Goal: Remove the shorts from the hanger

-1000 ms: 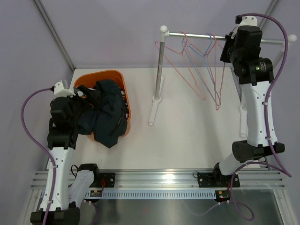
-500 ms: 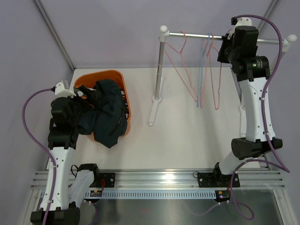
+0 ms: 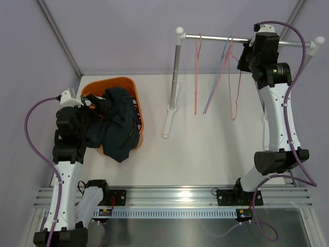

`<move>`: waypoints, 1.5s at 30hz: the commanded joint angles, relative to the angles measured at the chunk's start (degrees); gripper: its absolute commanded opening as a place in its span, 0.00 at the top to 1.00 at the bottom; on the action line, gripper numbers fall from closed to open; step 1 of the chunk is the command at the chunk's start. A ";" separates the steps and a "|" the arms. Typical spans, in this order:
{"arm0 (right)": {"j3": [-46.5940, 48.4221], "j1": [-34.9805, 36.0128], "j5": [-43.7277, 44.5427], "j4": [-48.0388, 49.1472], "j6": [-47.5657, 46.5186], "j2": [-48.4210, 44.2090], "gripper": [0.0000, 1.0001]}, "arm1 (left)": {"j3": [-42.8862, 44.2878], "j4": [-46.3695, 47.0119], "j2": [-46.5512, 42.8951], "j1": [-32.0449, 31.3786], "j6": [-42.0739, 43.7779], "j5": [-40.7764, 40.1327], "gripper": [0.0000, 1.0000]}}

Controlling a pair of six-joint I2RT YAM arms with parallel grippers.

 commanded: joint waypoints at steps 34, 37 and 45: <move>-27.64 -0.42 -1.87 6.81 7.58 -34.48 0.25 | -0.39 4.27 0.24 -0.46 0.79 4.43 0.01; -33.96 -0.42 -5.20 7.95 9.08 -41.42 0.01 | -1.00 5.85 -0.28 -1.16 1.58 8.99 0.01; -56.28 -0.42 -26.11 16.21 18.83 -57.67 0.01 | -0.31 -0.26 -2.65 -9.14 10.43 15.26 0.01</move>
